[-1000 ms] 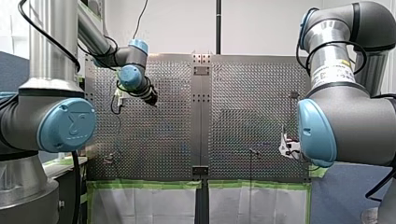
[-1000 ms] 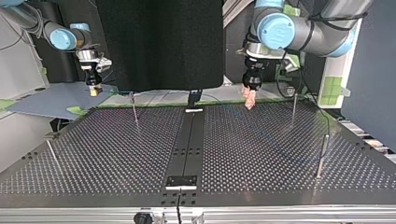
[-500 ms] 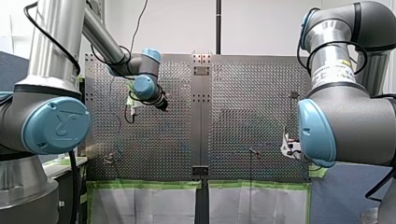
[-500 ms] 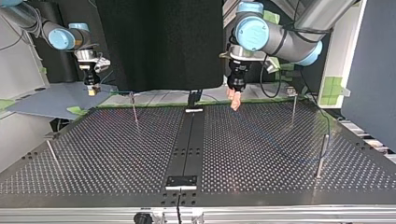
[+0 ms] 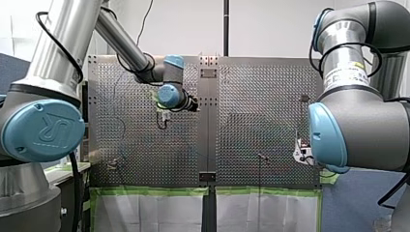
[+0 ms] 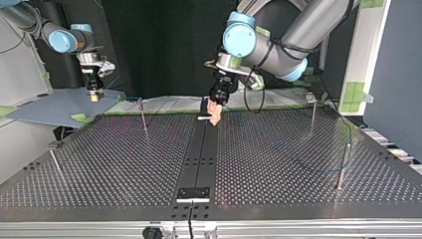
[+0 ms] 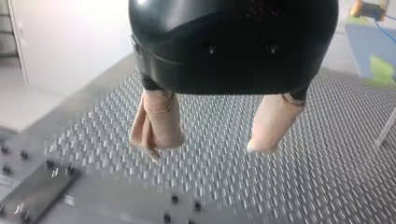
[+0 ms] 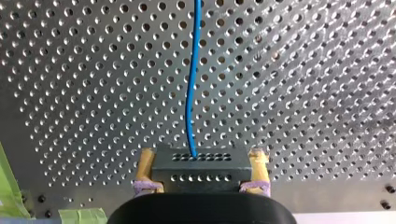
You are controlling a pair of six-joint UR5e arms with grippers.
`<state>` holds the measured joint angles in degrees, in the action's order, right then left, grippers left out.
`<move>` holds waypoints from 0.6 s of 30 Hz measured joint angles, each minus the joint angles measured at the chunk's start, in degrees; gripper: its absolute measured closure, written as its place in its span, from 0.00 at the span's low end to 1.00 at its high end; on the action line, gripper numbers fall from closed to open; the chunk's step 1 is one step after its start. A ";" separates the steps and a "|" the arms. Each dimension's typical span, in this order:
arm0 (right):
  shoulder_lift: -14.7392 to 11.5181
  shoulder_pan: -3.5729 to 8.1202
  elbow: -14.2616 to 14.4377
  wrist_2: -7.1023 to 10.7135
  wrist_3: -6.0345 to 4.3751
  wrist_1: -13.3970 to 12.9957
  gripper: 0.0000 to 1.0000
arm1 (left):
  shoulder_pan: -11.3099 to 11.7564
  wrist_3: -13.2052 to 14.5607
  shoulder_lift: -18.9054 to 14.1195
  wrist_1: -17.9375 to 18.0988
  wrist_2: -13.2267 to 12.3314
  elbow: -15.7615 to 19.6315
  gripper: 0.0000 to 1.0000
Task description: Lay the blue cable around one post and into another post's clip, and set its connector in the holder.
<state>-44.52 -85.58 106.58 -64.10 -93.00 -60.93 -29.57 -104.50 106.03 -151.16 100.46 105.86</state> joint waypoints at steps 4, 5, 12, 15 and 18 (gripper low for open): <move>0.00 0.58 0.00 -0.38 0.69 0.73 1.00 | -2.19 -1.12 2.19 2.21 -1.12 -2.18 0.00; -0.01 0.69 0.00 -0.43 0.91 0.92 1.00 | -2.68 -1.36 2.67 2.68 -1.39 -2.66 0.00; -0.06 1.35 -0.01 -1.24 2.98 2.87 1.00 | -6.24 -3.82 6.23 6.24 -3.13 -6.22 0.00; -0.05 1.46 -0.01 -1.36 3.42 3.26 1.00 | -7.81 -4.90 7.80 7.82 -3.58 -7.79 0.00; -0.03 1.49 0.00 -1.38 3.55 3.39 1.00 | -9.39 -5.76 9.39 9.41 -3.92 -9.38 0.00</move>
<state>-44.55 -84.09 106.57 -65.48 -89.45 -57.54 -38.97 -110.26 115.42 -141.75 96.53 96.47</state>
